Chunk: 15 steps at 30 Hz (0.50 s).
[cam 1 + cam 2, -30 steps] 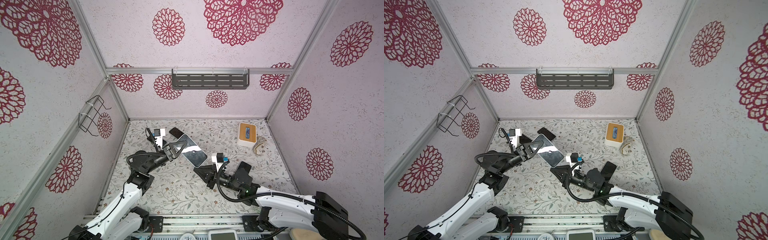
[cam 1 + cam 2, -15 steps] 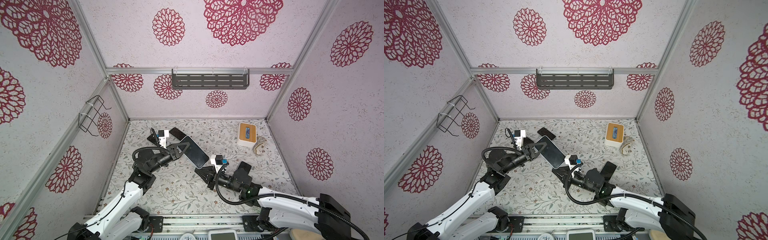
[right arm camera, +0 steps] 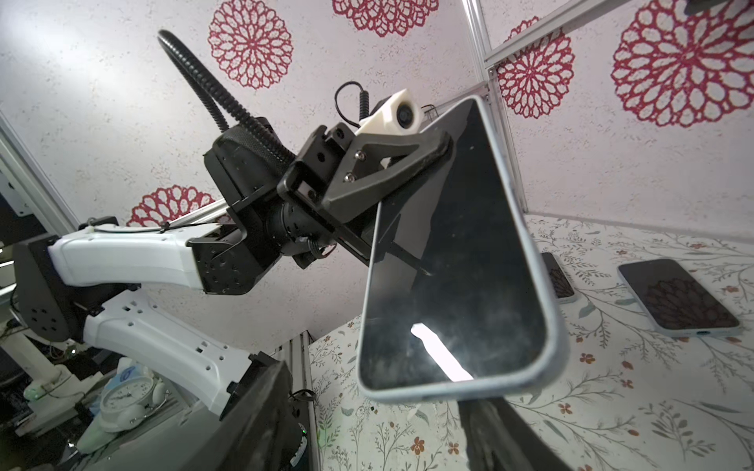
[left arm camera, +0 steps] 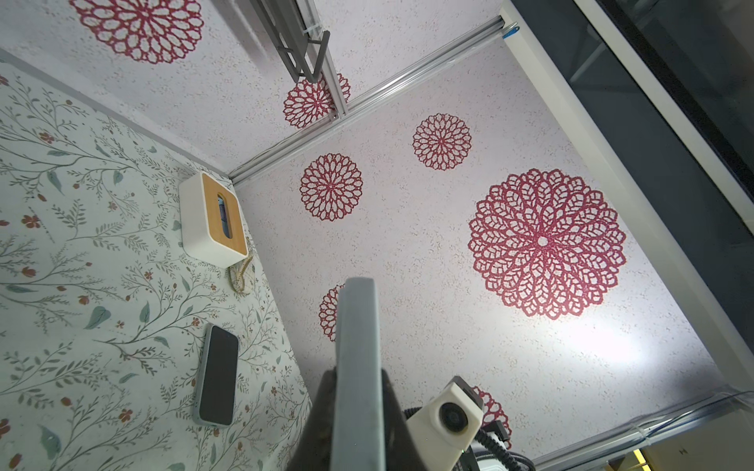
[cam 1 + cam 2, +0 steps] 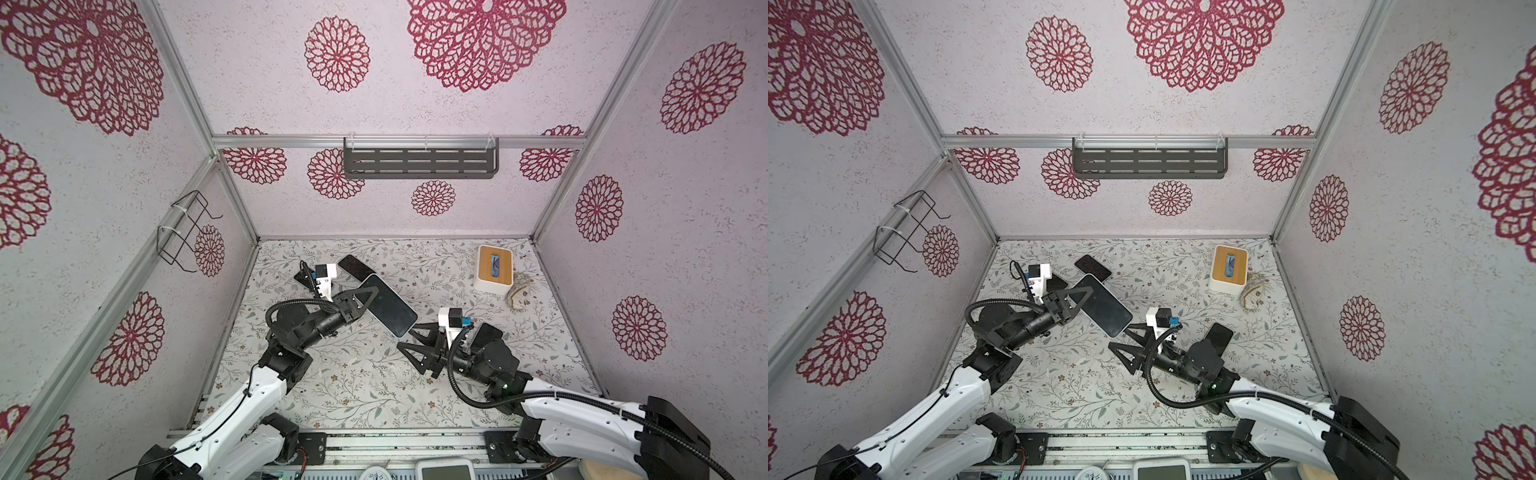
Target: Take the phone out of the phone case
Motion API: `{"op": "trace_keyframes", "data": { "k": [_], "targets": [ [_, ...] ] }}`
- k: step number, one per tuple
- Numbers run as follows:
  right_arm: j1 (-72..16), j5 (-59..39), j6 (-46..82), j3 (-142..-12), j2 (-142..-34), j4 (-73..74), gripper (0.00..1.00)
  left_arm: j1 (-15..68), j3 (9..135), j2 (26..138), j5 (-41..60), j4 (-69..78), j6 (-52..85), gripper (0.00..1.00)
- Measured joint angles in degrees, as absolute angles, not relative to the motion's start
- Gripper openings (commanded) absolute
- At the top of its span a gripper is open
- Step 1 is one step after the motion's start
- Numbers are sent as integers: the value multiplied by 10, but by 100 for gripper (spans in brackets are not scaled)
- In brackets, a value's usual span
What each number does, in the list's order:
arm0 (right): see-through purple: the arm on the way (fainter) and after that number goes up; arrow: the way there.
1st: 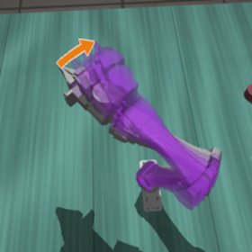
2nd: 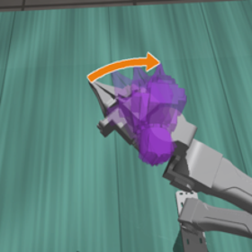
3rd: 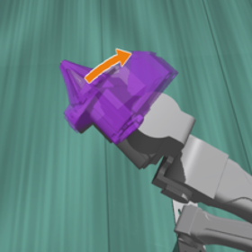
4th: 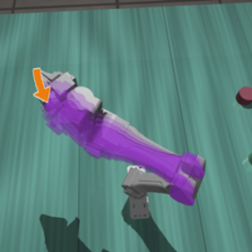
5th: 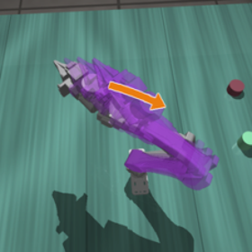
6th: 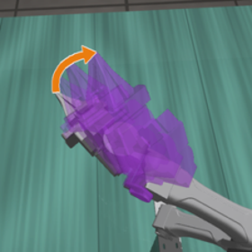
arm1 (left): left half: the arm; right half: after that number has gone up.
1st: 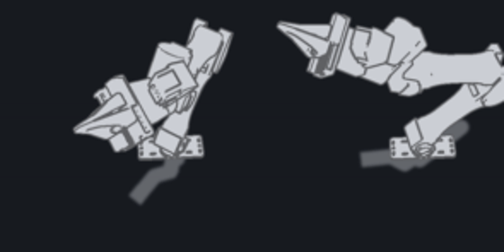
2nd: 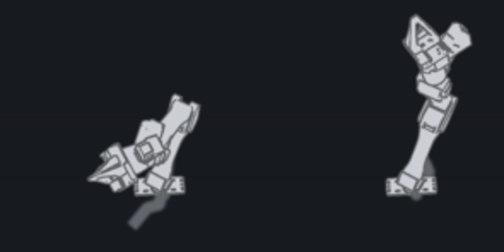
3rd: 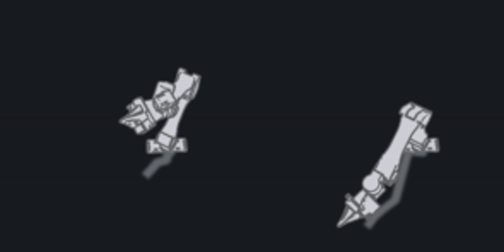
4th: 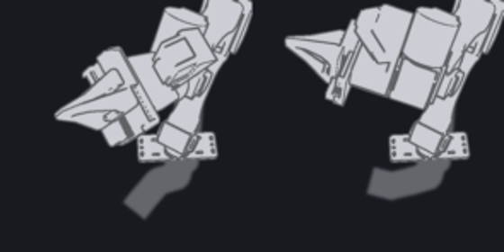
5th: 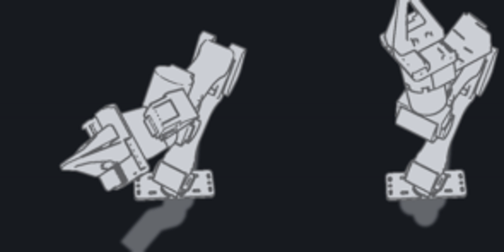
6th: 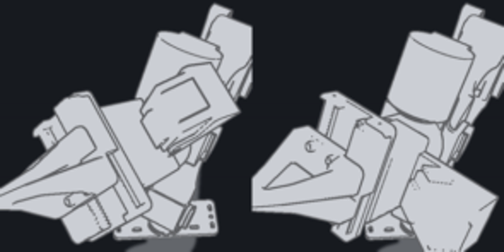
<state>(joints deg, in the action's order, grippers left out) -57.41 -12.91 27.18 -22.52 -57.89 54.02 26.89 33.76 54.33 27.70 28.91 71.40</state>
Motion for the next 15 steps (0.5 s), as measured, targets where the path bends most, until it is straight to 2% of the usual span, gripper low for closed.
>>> {"op": "trace_keyframes", "data": {
  "k": [6,12,15],
  "targets": [
    [-571,-138,296,-218,-584,573,61,269,293,540,258,378,744,0],
    [-568,-152,317,-218,-606,619,63,269,265,542,246,453,763,0],
    [-567,-156,332,-218,-628,654,60,274,238,571,225,540,777,0]
  ]
}}
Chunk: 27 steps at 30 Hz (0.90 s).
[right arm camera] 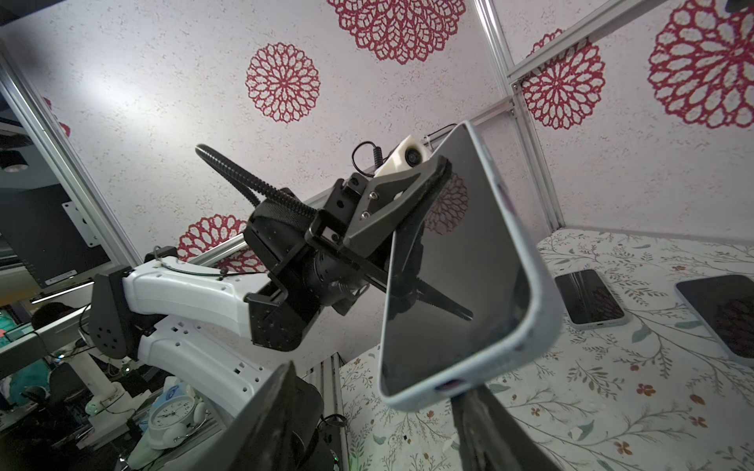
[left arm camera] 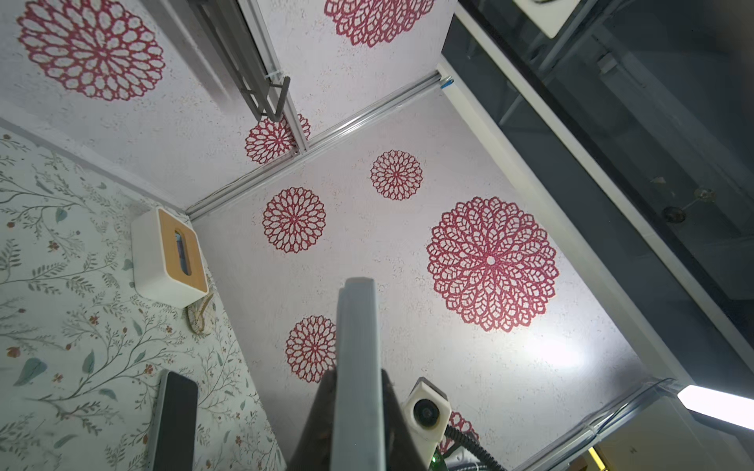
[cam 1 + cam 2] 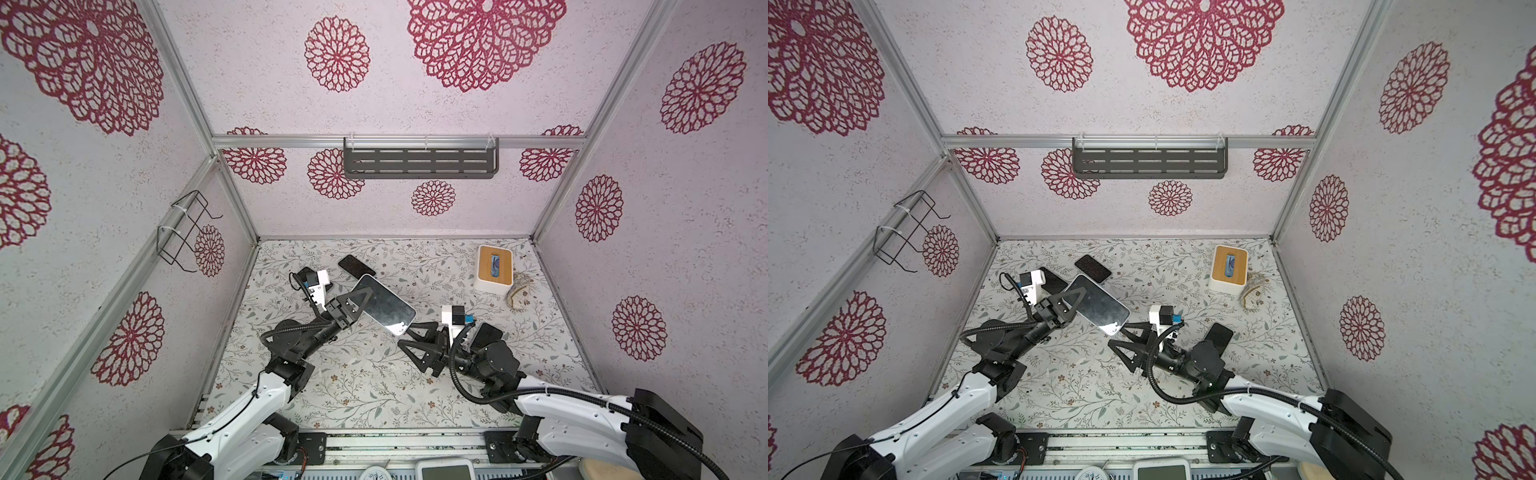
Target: Take the phone out of the phone case
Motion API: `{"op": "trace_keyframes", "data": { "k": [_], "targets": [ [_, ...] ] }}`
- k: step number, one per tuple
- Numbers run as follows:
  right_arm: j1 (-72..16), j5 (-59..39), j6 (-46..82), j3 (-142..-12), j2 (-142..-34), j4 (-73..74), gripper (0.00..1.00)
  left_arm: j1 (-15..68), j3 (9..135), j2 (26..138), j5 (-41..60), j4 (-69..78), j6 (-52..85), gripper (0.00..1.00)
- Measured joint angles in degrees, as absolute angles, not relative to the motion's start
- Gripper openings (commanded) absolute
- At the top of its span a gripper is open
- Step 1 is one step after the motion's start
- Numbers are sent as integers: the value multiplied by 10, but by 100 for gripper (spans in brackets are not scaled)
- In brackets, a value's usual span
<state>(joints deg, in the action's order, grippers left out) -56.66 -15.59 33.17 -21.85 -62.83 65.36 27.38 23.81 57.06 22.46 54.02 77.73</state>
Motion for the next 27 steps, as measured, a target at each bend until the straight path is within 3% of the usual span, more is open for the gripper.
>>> {"op": "trace_keyframes", "data": {
  "k": [10,27],
  "targets": [
    [-564,-164,362,-226,-675,705,47,301,206,622,158,680,789,0],
    [-558,-165,372,-231,-676,717,22,308,206,622,154,717,792,0]
  ]
}}
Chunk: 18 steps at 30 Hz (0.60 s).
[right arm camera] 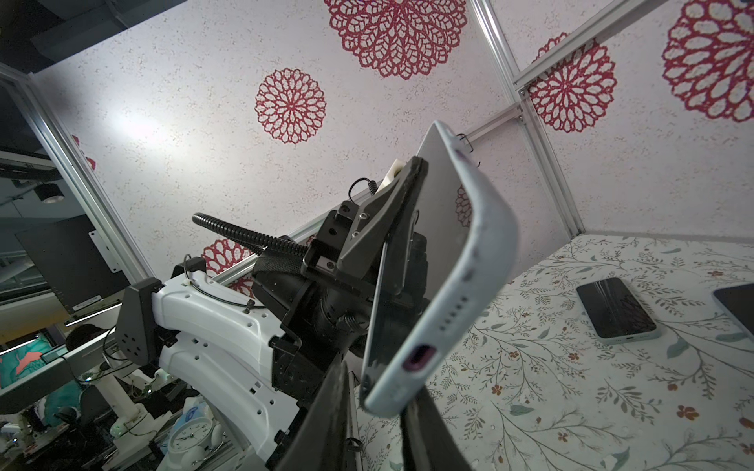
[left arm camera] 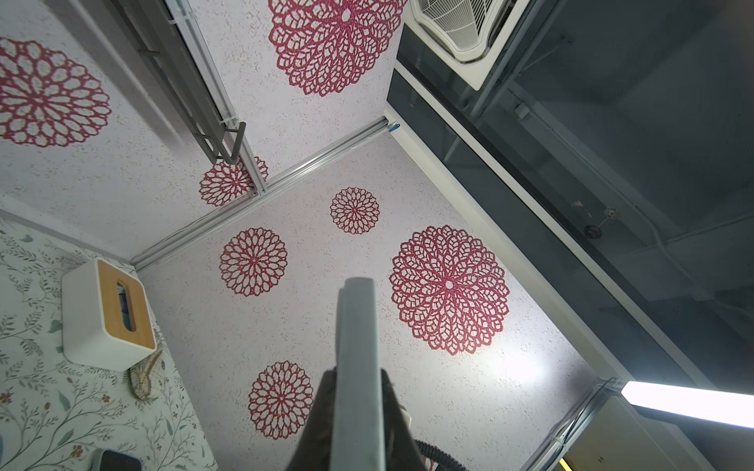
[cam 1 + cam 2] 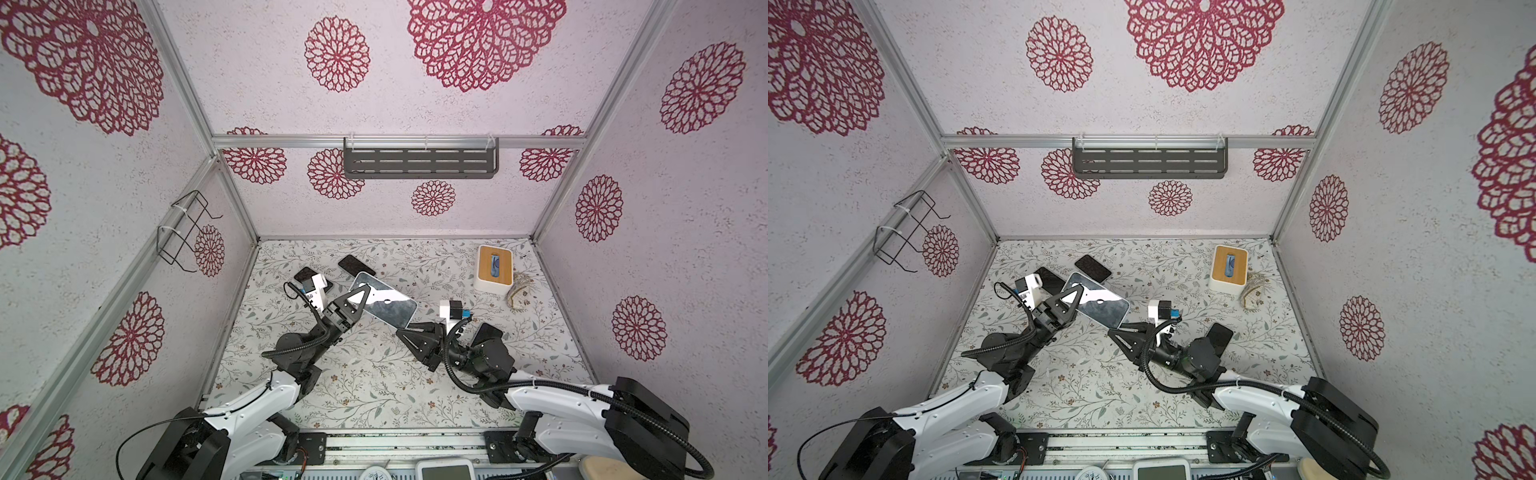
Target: Take the phone out of the phone case
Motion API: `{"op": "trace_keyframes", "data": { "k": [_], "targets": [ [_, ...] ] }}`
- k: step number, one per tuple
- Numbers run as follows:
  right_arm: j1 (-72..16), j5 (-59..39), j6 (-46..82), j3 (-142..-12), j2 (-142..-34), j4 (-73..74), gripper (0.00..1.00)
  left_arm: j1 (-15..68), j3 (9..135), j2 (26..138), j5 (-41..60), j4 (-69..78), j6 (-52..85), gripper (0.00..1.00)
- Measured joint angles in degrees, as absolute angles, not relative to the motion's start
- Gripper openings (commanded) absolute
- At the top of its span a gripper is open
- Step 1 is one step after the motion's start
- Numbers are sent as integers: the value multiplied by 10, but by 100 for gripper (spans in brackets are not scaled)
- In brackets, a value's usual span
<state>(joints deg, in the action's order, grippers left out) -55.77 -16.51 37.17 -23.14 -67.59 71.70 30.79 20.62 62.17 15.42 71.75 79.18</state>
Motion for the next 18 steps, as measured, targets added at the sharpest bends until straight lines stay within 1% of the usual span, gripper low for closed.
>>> {"op": "trace_keyframes", "data": {
  "k": [6,14,18],
  "targets": [
    [-556,-165,364,-231,-674,700,20,313,206,614,145,690,798,0],
    [-558,-163,301,-249,-623,587,16,323,241,525,129,493,792,0],
    [-562,-161,253,-269,-594,522,14,328,267,502,127,428,789,0]
  ]
}}
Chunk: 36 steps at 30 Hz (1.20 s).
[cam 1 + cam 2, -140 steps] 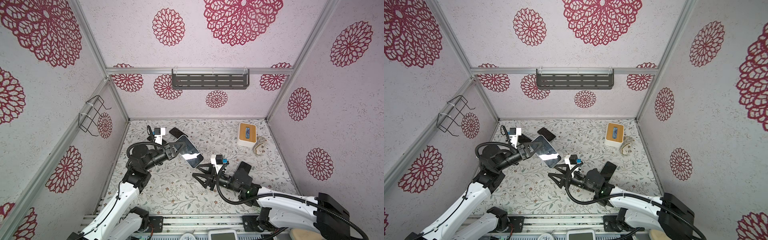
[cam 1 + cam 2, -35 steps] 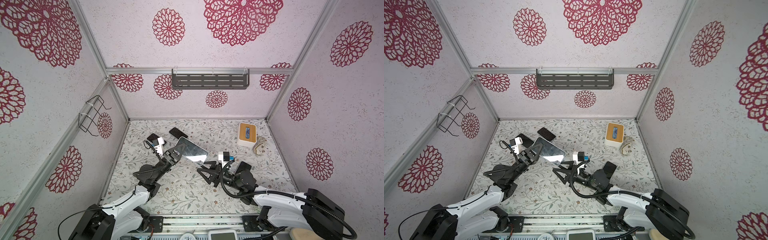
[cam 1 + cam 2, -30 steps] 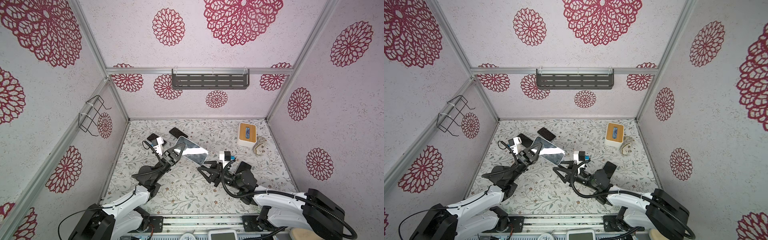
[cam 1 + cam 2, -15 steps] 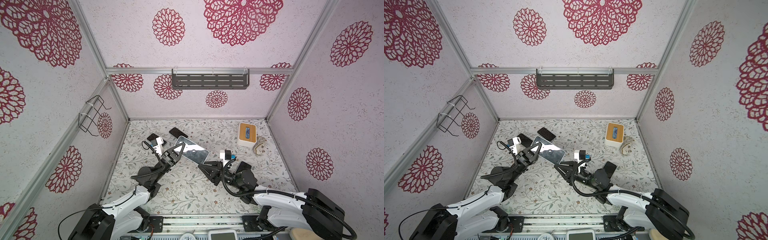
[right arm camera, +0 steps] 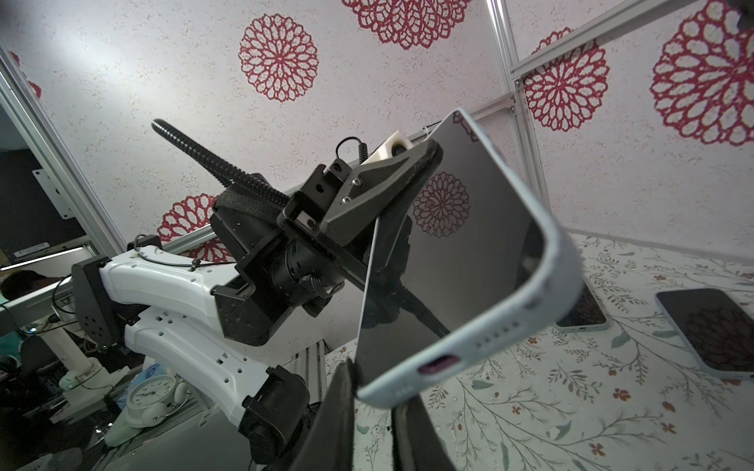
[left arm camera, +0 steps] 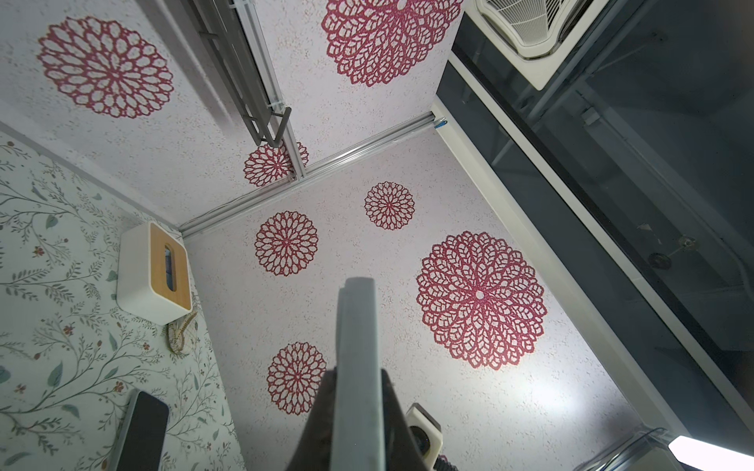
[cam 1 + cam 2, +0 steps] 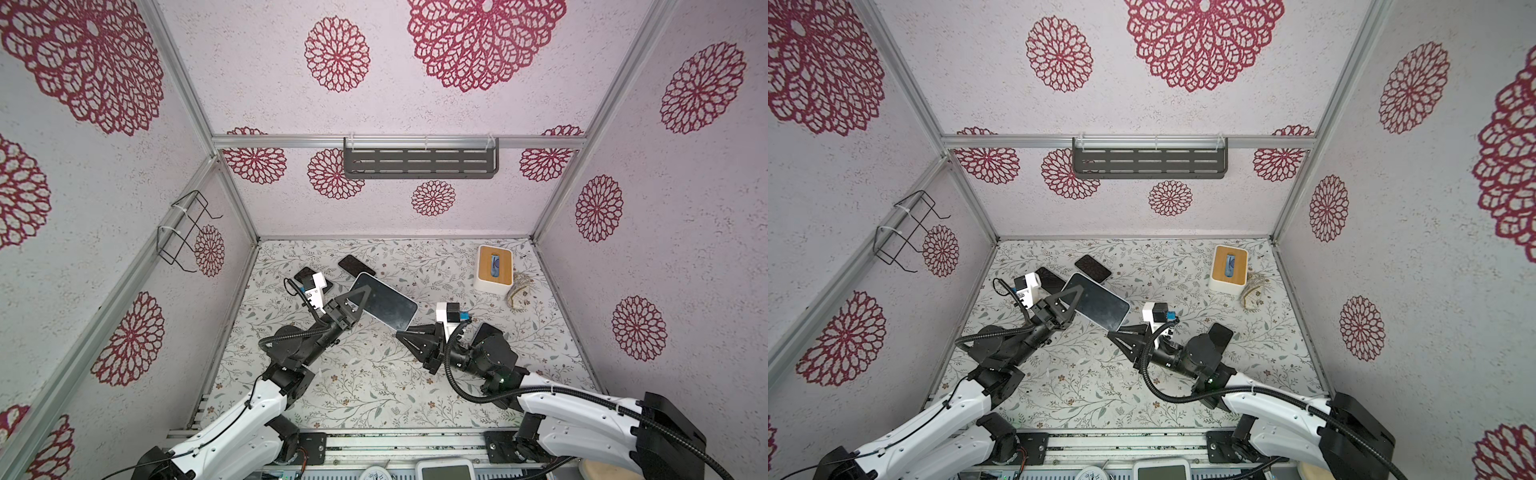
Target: Take the phone out of the phone case
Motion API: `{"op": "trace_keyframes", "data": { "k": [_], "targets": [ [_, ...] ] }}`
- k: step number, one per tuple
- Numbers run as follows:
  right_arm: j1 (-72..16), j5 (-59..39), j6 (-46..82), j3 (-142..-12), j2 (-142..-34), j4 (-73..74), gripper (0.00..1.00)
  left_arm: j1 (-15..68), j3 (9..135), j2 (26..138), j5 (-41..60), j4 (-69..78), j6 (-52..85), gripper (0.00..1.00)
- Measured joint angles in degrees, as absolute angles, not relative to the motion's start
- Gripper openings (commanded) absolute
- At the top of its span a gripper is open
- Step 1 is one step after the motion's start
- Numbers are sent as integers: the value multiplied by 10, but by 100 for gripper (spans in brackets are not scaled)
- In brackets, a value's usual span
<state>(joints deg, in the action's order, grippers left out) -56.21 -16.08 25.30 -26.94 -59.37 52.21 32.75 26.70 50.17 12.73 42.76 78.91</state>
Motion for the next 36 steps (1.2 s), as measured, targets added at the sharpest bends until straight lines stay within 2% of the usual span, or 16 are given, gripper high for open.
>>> {"op": "trace_keyframes", "data": {
  "k": [11,17,19,22,26,29,32,36],
  "targets": [
    [-562,-126,134,-322,-580,383,9,327,313,497,119,322,781,0],
    [-566,-96,97,-334,-582,365,9,327,346,494,126,278,758,0],
    [-567,-86,90,-335,-588,365,15,326,359,494,133,258,743,0],
    [-569,-76,83,-334,-596,365,32,316,389,490,157,205,706,0],
    [-567,-69,61,-322,-586,369,58,253,439,475,257,91,655,0],
    [-556,-76,49,-300,-556,344,72,182,509,470,357,-33,586,0],
    [-545,-100,34,-294,-534,296,75,135,611,480,428,-180,475,0],
    [-539,-142,3,-298,-535,247,76,129,718,503,481,-348,326,0]
  ]
}}
